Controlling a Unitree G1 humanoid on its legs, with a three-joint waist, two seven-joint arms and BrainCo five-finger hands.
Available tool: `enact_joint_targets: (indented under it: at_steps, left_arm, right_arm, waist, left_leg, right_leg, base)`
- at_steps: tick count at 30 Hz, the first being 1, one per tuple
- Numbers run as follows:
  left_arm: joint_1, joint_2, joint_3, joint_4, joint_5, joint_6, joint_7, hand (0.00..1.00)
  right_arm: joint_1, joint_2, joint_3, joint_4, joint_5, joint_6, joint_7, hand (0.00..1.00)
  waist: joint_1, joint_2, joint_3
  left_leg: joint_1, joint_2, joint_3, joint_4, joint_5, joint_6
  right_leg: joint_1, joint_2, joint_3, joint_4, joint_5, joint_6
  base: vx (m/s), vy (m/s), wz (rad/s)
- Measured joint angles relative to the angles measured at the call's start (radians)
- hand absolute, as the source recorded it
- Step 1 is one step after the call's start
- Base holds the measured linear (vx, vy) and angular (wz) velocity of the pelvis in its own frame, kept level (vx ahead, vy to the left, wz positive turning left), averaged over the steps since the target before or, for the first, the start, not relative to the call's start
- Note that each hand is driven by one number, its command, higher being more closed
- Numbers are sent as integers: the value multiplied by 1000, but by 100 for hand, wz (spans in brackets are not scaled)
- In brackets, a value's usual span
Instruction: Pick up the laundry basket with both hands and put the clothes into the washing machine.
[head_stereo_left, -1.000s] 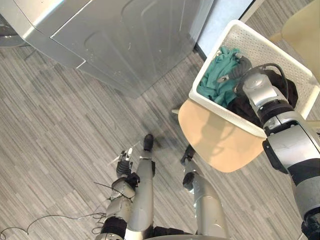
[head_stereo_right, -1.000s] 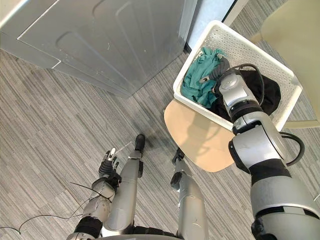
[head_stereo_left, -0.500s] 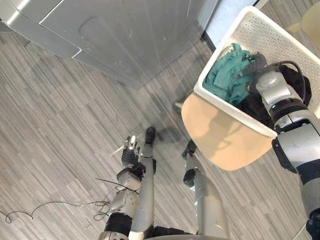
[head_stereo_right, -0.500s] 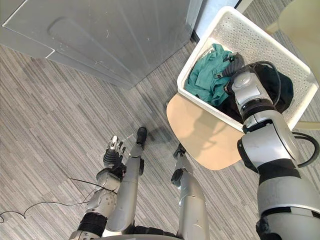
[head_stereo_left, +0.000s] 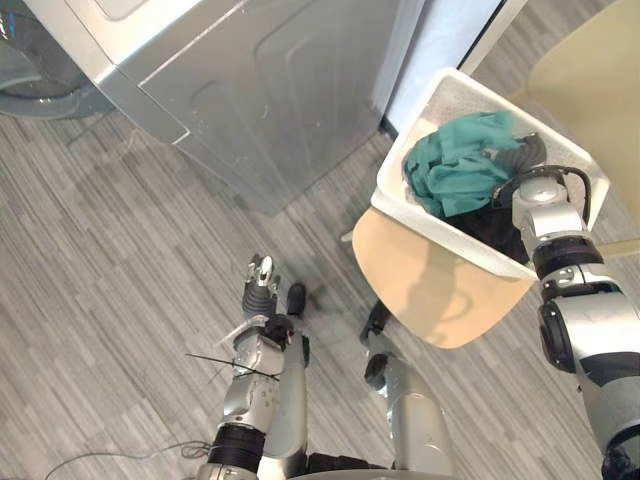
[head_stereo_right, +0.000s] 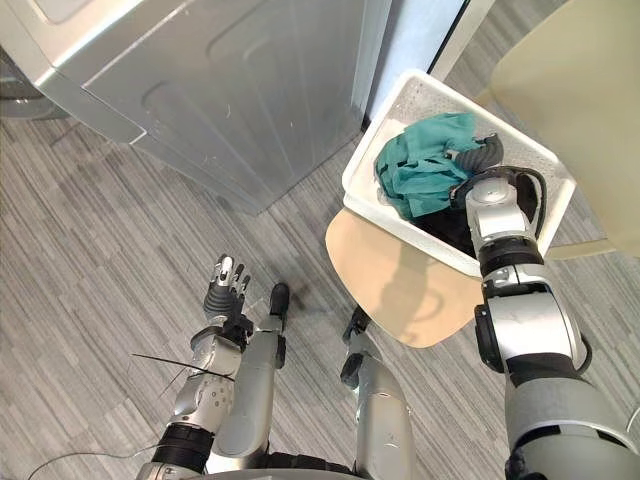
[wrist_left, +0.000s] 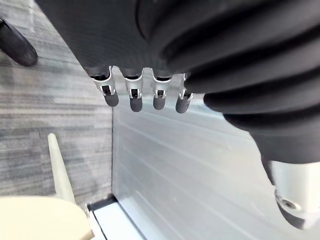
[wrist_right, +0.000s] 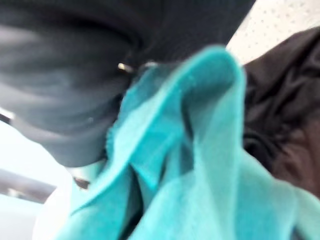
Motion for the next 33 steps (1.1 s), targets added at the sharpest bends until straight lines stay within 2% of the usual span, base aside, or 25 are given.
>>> enact_joint_targets:
  at_steps: [2,5,8,10,13,15,16,18,21,24,30,33]
  left_arm:
    - [2,1,-28,-20,18,0,-4,0]
    - [11,11,-72,-41,45,0,-9,0]
    - [27,47,-121,-53,116,1,-29,0]
    - [28,86,-140,-70,190,5,-42,0]
    - [28,174,-156,-164,311,6,-90,0]
    - [6,261,-169,-211,393,-2,-119,0]
    - [-6,283,-183,-211,414,-2,-125,0]
    - [-60,353,-242,-209,473,-3,-154,0]
    - [-162,435,-360,-205,554,-11,-188,0]
    - [-245,488,-471,-179,597,-24,-236,0]
    - [-399,477,-601,-48,603,-21,-267,0]
    - [-485,417,-628,19,597,-18,-265,0]
  right_arm:
    - [38,2,-24,-91,17,-9,-5,100]
    - [124,42,-67,-261,25,-38,-29,100]
    - [244,74,-75,-384,24,-58,-39,100]
    - [321,83,-75,-473,16,-73,-33,100]
    - [426,88,-74,-574,-14,-101,10,100]
    - [490,88,-72,-636,-9,-119,50,100]
    - [508,81,-70,-658,-6,-121,64,100]
    - [529,52,-41,-713,8,-146,116,100]
    - [546,-26,23,-797,51,-165,185,100]
    - [548,-67,94,-863,116,-192,237,100]
    - [548,-108,235,-952,232,-204,277,100]
    - [549,-161,309,-1060,282,-211,299,100]
  waist:
    - [-3,0,-9]
    - [-25,-1,-24]
    - [-49,-8,-121]
    - [-57,-11,-157]
    - [-94,-30,-210]
    - [-109,-54,-252]
    - [-117,-56,-265]
    - [-157,-58,-280]
    - [-174,-58,-280]
    - [-191,-57,-280]
    - [-214,-53,-278]
    - [-216,-45,-262]
  left_leg:
    - [19,0,9,-4,0,1]
    - [85,-3,23,-22,-1,2]
    - [131,-18,41,-60,-3,5]
    - [178,-21,61,-85,-9,14]
    - [222,-25,75,-118,-11,18]
    - [262,-25,106,-145,-11,17]
    - [266,-26,112,-148,-10,16]
    - [282,-32,127,-150,-12,20]
    - [288,-37,154,-147,-17,27]
    - [285,-37,181,-135,-26,33]
    - [251,-34,219,-85,-47,38]
    - [224,-33,231,-57,-61,40]
  right_leg:
    - [13,-1,7,1,0,0]
    - [63,-2,20,-1,-1,2]
    - [85,-4,46,-10,-5,8]
    - [113,-2,64,-25,-5,9]
    - [140,1,84,-44,-5,12]
    - [149,4,119,-49,-4,17]
    - [151,5,128,-55,0,19]
    - [166,3,149,-74,18,19]
    - [162,0,179,-81,31,24]
    - [154,1,208,-92,47,25]
    - [120,1,250,-91,65,29]
    - [102,-2,266,-97,72,39]
  base:
    - [-29,1,-11]
    - [7,9,-11]
    - [44,26,-12]
    - [71,30,-29]
    - [76,31,-21]
    - [69,19,-40]
    - [73,24,-31]
    - [71,53,-19]
    - [8,53,-23]
    - [-13,41,-25]
    - [-46,29,-23]
    - [-70,25,-10]
